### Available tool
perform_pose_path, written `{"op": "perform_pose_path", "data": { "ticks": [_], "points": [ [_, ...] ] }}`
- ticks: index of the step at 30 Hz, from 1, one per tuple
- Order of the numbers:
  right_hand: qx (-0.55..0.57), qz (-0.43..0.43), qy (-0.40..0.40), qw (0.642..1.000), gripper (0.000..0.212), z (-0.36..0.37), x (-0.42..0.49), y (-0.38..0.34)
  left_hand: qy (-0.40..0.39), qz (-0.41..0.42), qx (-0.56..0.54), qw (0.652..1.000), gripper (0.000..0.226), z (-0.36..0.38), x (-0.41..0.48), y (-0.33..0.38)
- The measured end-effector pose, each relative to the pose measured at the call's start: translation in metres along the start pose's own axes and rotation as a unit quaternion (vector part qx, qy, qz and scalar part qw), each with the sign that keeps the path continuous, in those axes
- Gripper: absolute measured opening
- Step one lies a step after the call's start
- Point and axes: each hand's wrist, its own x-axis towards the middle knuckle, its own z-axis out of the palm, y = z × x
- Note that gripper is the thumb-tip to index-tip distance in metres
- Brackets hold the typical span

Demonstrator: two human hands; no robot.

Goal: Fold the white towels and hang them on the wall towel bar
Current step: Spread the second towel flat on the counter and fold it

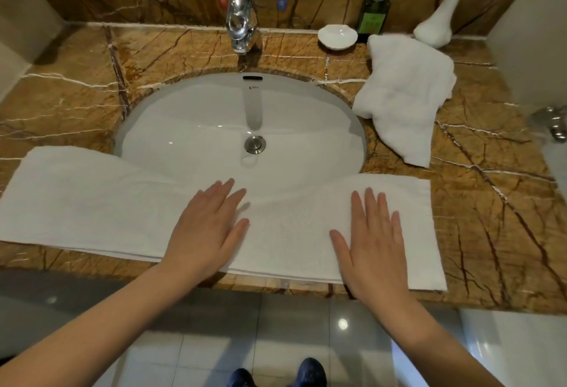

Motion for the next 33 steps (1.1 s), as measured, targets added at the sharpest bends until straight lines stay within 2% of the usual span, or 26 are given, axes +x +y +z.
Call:
{"op": "perform_pose_path", "data": {
  "ticks": [3,13,16,19,22,25,33],
  "points": [
    [-0.056,0.007,-0.017,0.998,0.071,0.001,-0.005,0.007,-0.043,-0.023,0.033,0.998,0.065,0.012,-0.010,0.004],
    [-0.072,0.035,-0.025,0.996,0.069,-0.012,-0.024,0.039,-0.036,-0.052,0.021,0.998,0.061,0.018,-0.033,0.046],
    [-0.046,0.070,-0.012,0.996,0.072,-0.014,-0.018,0.021,0.003,-0.064,-0.014,0.998,0.058,0.005,-0.028,0.030],
    [-0.024,0.031,0.002,0.999,0.069,-0.009,-0.007,-0.013,0.049,-0.107,0.001,0.993,0.057,-0.008,-0.026,-0.004],
    [-0.020,-0.021,-0.016,0.999,0.065,0.008,-0.001,-0.043,0.045,-0.151,0.017,0.987,0.059,-0.014,-0.033,-0.048],
    [-0.050,-0.018,-0.026,0.998,0.066,0.018,0.000,-0.050,0.023,-0.168,0.020,0.985,0.064,-0.013,-0.042,-0.082],
    [-0.059,-0.009,-0.033,0.998,0.066,0.015,-0.002,-0.048,0.026,-0.162,0.020,0.986,0.063,-0.008,-0.046,-0.095]
  ]
}}
